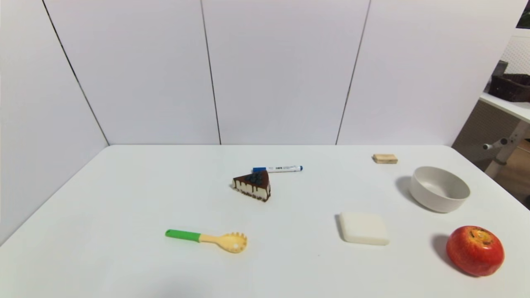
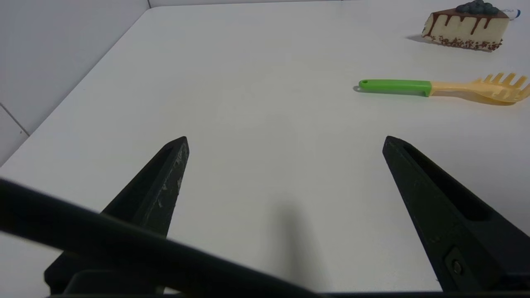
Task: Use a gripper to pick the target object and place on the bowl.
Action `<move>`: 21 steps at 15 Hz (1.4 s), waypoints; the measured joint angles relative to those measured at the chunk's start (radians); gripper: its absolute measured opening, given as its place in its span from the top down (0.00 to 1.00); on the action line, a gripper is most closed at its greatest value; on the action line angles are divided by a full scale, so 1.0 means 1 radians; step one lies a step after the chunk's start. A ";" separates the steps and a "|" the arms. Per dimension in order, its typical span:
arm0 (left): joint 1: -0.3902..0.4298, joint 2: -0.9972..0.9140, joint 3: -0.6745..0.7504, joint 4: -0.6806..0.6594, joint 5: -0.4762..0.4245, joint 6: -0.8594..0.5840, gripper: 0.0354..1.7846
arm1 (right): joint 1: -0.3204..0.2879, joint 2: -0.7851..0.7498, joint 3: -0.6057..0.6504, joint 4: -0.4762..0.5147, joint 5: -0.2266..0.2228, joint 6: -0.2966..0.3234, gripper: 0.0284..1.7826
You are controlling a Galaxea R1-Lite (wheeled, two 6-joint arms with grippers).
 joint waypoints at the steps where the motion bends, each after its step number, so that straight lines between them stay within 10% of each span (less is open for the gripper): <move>1: 0.000 0.000 0.000 0.000 0.000 -0.001 0.06 | 0.007 0.049 -0.045 0.020 0.010 -0.003 0.01; 21: 0.000 0.000 0.000 0.000 0.000 -0.001 0.06 | 0.542 1.403 -0.825 0.036 0.091 -0.025 0.01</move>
